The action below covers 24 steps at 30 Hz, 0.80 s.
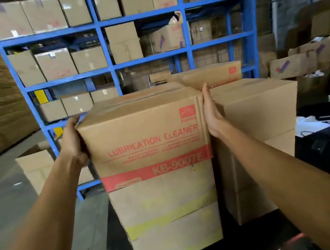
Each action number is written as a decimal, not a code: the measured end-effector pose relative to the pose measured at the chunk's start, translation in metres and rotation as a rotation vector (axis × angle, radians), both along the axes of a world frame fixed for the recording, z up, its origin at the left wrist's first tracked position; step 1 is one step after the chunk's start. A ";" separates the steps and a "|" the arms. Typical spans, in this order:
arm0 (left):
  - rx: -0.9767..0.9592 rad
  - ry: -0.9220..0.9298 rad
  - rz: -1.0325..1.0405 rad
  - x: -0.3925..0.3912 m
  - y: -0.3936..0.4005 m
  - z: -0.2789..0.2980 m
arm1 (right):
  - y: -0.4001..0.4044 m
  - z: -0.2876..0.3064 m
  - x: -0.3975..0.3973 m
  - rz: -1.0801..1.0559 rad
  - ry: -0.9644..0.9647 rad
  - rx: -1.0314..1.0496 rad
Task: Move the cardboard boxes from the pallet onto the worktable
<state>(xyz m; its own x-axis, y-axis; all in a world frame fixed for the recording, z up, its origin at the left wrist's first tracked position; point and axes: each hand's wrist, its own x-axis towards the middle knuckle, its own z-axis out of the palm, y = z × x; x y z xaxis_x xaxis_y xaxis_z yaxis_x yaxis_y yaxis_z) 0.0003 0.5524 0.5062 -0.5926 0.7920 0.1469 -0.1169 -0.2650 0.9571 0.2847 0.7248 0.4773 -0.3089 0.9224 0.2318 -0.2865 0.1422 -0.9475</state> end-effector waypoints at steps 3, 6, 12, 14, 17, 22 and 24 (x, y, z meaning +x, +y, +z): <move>0.073 0.089 0.100 0.010 -0.001 -0.021 | 0.003 -0.019 -0.005 -0.031 -0.056 0.101; 0.006 0.142 0.181 0.022 -0.007 -0.056 | 0.012 -0.063 -0.005 -0.099 -0.178 0.273; -0.177 0.243 0.301 0.053 -0.012 -0.111 | 0.020 -0.116 0.012 -0.015 -0.380 0.329; -0.167 0.229 0.359 0.052 -0.010 -0.112 | 0.021 -0.114 0.014 0.030 -0.367 0.318; -0.158 0.212 0.386 0.050 -0.006 -0.113 | 0.024 -0.110 0.011 0.075 -0.319 0.268; -0.139 0.191 0.399 0.046 0.001 -0.115 | 0.032 -0.108 0.011 0.156 -0.295 0.231; -0.119 0.194 0.405 0.044 0.004 -0.117 | 0.036 -0.111 0.009 0.189 -0.282 0.211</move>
<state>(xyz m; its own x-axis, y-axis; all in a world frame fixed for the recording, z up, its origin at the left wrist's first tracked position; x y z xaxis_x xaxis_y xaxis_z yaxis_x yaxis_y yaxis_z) 0.0441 0.5561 0.3896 -0.8280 0.5207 0.2079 0.1576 -0.1397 0.9776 0.2934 0.7603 0.3664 -0.5473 0.7845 0.2915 -0.0586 0.3115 -0.9484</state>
